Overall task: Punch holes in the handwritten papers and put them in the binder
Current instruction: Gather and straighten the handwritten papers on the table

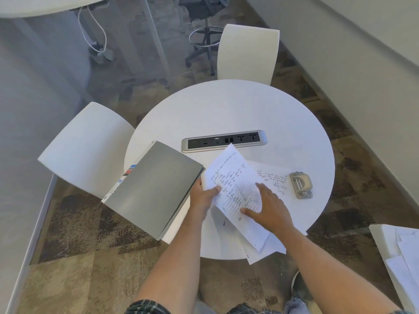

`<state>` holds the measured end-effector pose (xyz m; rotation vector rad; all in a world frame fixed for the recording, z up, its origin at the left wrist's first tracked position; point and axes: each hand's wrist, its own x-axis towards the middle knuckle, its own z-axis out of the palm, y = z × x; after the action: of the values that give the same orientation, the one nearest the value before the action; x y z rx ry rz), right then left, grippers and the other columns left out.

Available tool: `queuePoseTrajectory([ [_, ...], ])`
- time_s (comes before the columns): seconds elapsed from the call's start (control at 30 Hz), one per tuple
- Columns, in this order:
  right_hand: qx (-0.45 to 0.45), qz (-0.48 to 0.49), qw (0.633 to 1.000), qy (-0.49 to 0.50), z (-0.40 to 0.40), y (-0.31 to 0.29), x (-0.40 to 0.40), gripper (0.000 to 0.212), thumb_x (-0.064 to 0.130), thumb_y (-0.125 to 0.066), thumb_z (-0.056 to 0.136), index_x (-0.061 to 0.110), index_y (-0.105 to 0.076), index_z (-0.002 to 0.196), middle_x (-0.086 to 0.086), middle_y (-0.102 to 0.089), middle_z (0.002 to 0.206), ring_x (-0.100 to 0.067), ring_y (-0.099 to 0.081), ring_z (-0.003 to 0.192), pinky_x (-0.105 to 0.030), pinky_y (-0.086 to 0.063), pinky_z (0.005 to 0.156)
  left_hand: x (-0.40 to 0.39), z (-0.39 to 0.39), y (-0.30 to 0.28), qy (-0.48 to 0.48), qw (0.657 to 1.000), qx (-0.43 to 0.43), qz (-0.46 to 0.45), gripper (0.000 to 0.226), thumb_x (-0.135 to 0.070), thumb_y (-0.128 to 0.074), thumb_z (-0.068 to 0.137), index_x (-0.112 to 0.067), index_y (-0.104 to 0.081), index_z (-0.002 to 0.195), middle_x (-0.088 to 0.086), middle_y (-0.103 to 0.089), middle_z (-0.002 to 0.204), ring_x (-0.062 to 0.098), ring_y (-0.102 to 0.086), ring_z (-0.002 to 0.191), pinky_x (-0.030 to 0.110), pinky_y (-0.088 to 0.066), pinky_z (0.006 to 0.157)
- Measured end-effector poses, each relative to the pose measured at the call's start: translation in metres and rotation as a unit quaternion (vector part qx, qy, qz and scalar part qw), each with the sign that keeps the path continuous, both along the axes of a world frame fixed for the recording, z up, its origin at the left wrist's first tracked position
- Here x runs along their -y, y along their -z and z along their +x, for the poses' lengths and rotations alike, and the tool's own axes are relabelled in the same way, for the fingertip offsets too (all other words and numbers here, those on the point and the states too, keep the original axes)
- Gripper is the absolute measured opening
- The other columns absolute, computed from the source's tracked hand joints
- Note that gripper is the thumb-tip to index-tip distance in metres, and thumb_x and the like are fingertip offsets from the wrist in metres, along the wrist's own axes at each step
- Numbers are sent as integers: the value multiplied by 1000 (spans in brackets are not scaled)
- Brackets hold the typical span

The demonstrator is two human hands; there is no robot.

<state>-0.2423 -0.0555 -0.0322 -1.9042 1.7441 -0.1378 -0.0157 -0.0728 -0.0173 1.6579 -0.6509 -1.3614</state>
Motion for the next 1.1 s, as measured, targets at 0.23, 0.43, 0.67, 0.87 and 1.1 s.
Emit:
queuePoseTrajectory([
  [0.23, 174, 29, 969, 170, -3, -7, 27, 109, 75, -73, 73, 27, -27, 159, 3, -45, 156, -25, -40, 146, -51, -25, 121, 12, 34, -15, 71, 991, -109, 11, 62, 8, -84, 74, -6, -61, 130, 15, -75, 121, 35, -71, 112, 47, -62, 85],
  [0.43, 355, 79, 905, 221, 4, 0, 24, 13, 19, -75, 92, 16, -65, 100, 8, -71, 94, -20, -69, 93, -24, -49, 72, 7, 43, -4, -24, 990, -136, 12, 45, -2, -81, 81, -8, -66, 123, 11, -77, 116, 29, -74, 104, 45, -63, 84],
  [0.67, 222, 47, 939, 258, 10, 8, 27, 20, 30, -61, 101, 10, -67, 99, 1, -64, 85, -19, -59, 78, -29, -44, 64, -22, 34, 32, 63, 993, -32, 100, 45, 2, -88, 74, -4, -73, 116, 14, -77, 114, 31, -76, 104, 50, -59, 95],
  [0.87, -85, 53, 961, 260, -10, 15, 34, 54, 39, -67, 91, 10, -52, 134, -11, -57, 131, -31, -61, 115, -40, -49, 87, -27, 27, 44, 56, 993, 35, 100, 32, 11, -78, 78, -7, -75, 104, 8, -79, 109, 28, -75, 101, 47, -60, 92],
  [1.1, -178, 58, 955, 228, -11, 28, 28, 65, 49, -76, 84, 11, -44, 126, -9, -58, 121, -26, -64, 106, -37, -50, 81, -24, 30, 56, 93, 984, 91, 120, 29, 5, -78, 79, -15, -75, 100, 6, -78, 109, 27, -74, 102, 48, -59, 95],
])
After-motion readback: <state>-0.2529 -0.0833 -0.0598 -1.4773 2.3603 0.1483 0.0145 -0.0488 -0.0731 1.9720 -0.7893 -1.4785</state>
